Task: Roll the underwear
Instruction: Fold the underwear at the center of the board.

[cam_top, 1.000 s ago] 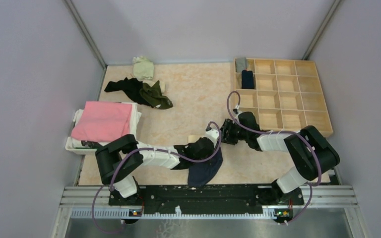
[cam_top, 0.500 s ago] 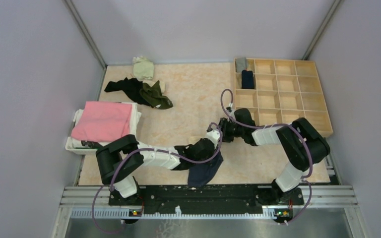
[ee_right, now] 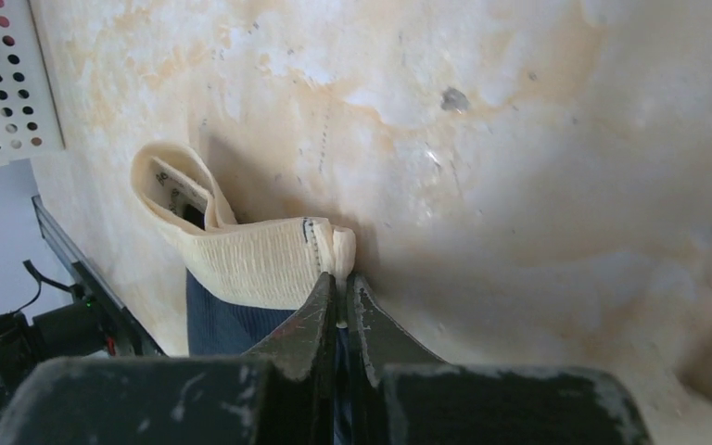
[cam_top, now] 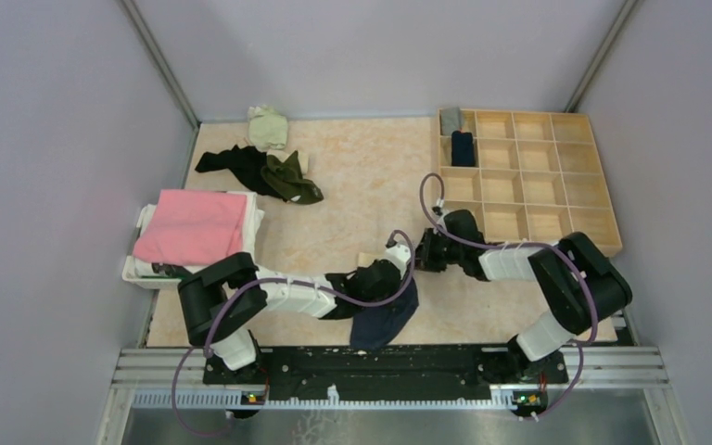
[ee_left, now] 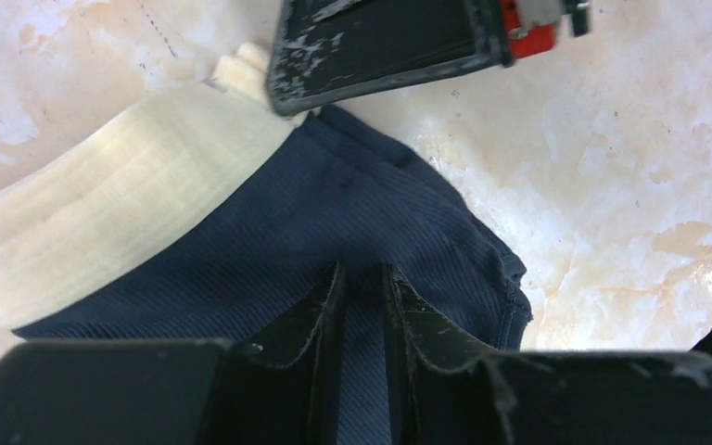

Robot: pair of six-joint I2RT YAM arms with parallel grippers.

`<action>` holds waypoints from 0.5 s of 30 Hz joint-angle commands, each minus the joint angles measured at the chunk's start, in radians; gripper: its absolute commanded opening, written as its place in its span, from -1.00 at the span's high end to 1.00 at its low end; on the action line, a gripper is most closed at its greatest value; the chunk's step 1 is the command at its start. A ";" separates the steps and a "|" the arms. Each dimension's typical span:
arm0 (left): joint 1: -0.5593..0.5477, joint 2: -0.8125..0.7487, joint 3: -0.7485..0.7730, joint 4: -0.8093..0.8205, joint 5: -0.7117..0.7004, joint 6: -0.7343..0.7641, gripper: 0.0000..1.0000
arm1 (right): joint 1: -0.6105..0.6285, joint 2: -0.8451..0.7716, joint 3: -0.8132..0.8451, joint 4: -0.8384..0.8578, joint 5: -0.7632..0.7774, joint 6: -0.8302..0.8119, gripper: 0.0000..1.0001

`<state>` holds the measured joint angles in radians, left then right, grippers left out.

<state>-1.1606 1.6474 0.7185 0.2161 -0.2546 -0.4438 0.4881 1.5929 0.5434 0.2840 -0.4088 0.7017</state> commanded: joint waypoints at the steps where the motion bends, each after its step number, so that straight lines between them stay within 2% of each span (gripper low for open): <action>1: -0.008 -0.063 -0.032 -0.055 -0.038 -0.012 0.42 | -0.003 -0.083 -0.074 -0.109 0.129 -0.004 1.00; 8: -0.007 -0.196 -0.028 -0.119 -0.108 0.014 0.16 | 0.001 -0.324 -0.270 -0.045 0.240 0.236 1.00; 10: -0.007 -0.221 -0.019 -0.138 -0.127 0.022 -0.08 | 0.014 -0.402 -0.329 -0.027 0.283 0.328 1.00; 12: -0.007 -0.241 -0.009 -0.153 -0.138 0.032 -0.18 | 0.039 -0.495 -0.371 -0.034 0.332 0.404 1.00; 15: -0.007 -0.257 0.007 -0.165 -0.116 0.046 -0.29 | 0.130 -0.621 -0.421 -0.097 0.487 0.553 1.00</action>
<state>-1.1656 1.4269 0.6903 0.0769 -0.3588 -0.4259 0.5220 1.1042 0.1730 0.2424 -0.1268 1.0344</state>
